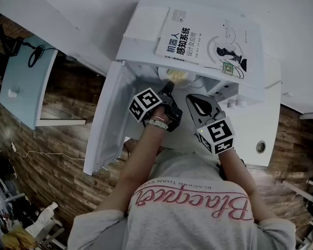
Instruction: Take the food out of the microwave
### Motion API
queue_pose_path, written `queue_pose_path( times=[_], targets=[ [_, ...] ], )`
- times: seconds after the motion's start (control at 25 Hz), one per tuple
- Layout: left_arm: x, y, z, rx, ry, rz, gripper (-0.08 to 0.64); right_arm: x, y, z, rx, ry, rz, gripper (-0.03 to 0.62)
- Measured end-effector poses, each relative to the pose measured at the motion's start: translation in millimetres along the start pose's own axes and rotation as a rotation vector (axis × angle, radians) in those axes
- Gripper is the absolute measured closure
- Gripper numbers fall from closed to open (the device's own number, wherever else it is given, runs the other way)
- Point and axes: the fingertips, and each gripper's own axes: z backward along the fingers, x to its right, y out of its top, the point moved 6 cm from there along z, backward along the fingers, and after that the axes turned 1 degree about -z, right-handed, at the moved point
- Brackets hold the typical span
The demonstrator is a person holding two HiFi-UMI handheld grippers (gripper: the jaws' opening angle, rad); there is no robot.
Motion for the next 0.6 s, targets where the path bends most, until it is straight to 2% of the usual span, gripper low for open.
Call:
queue_pose_path(
  times=[0.12,0.24,0.36,0.6],
  targets=[
    [0,0,2,0.012,-0.030,0.032,0.528,-2,0,1,-0.002,0.000,0.013,0.583],
    [2,-3,4,0.029,-0.092,0.088,0.541,-3,1,2,0.001,-0.004,0.019,0.583],
    [2,-6,6,0.045,-0.136,0.094,0.543,-4,2,4,0.005,-0.009,0.022,0.583],
    [-1,-12,14,0.074,-0.165,0.114,0.543,-7,4,7,0.014,-0.025,0.031,0.583]
  ],
)
